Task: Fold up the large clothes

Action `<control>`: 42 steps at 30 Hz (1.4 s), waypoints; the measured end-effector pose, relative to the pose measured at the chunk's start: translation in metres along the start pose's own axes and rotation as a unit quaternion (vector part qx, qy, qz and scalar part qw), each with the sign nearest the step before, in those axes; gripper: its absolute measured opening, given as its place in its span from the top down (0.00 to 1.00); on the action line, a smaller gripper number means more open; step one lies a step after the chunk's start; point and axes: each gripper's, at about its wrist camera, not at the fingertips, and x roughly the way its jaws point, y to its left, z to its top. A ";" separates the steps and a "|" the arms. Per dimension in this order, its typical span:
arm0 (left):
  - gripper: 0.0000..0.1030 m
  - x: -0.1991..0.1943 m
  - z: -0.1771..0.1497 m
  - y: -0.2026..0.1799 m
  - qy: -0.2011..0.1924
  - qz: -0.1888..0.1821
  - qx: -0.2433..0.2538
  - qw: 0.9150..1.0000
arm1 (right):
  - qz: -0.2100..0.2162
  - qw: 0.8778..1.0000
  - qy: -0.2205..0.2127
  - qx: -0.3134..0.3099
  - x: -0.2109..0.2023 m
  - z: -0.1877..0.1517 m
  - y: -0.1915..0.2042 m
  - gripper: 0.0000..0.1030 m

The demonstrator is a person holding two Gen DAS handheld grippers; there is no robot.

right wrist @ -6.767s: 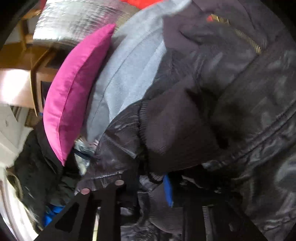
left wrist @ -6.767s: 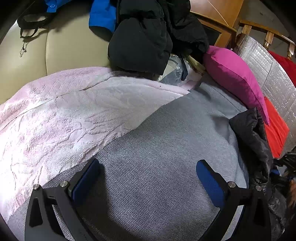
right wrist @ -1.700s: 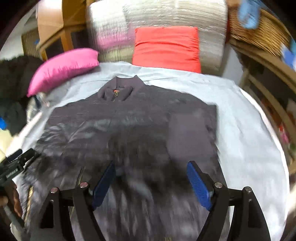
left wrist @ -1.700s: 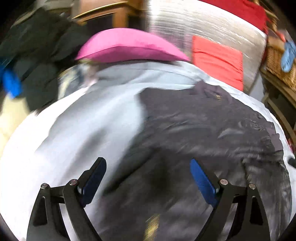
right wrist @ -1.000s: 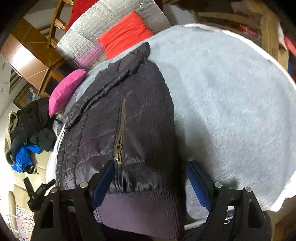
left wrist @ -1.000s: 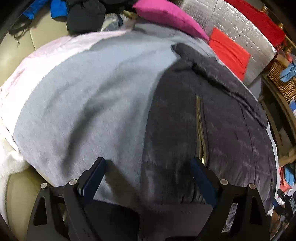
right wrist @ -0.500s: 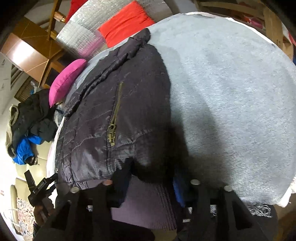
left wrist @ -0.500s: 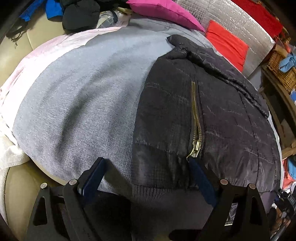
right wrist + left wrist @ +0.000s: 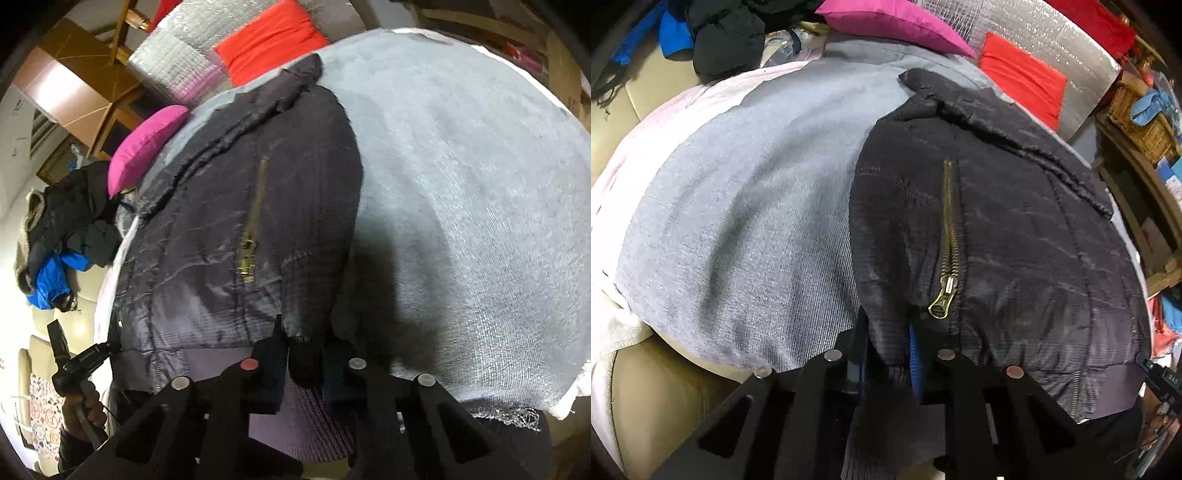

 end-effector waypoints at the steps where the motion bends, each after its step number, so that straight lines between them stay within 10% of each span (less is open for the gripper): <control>1: 0.83 -0.004 0.000 0.001 -0.003 -0.005 -0.004 1.000 | 0.003 1.000 -0.002 -0.002 -0.002 0.000 0.002 0.86; 8: 0.80 -0.026 -0.005 0.004 -0.017 -0.007 0.003 1.000 | 0.022 1.000 0.000 -0.004 -0.019 -0.004 0.008 0.87; 13: 0.56 -0.004 -0.008 0.018 0.004 0.004 -0.049 0.999 | 0.017 0.999 0.012 0.045 -0.002 -0.007 -0.015 0.74; 17: 0.26 -0.010 -0.007 0.021 -0.019 0.004 -0.055 0.998 | 0.002 0.999 -0.015 0.035 -0.007 -0.006 -0.012 0.17; 22: 0.26 0.007 -0.015 0.017 0.011 0.010 -0.044 0.999 | -0.005 1.000 0.004 0.016 0.009 -0.006 -0.004 0.22; 23: 0.26 0.008 -0.016 0.016 0.012 0.014 -0.044 0.999 | 0.003 1.000 0.011 0.018 0.013 -0.008 -0.004 0.43; 25: 0.60 0.010 -0.017 0.013 0.018 0.003 -0.031 0.999 | -0.026 0.999 0.023 0.015 0.021 -0.011 -0.003 0.64; 30: 0.82 -0.006 -0.013 -0.005 0.005 0.002 -0.001 1.000 | 0.022 0.999 0.020 0.026 0.005 -0.010 -0.003 0.87; 42: 0.76 0.007 -0.010 -0.017 0.011 0.042 0.014 0.999 | 0.049 0.996 0.023 0.067 0.006 -0.016 -0.020 0.80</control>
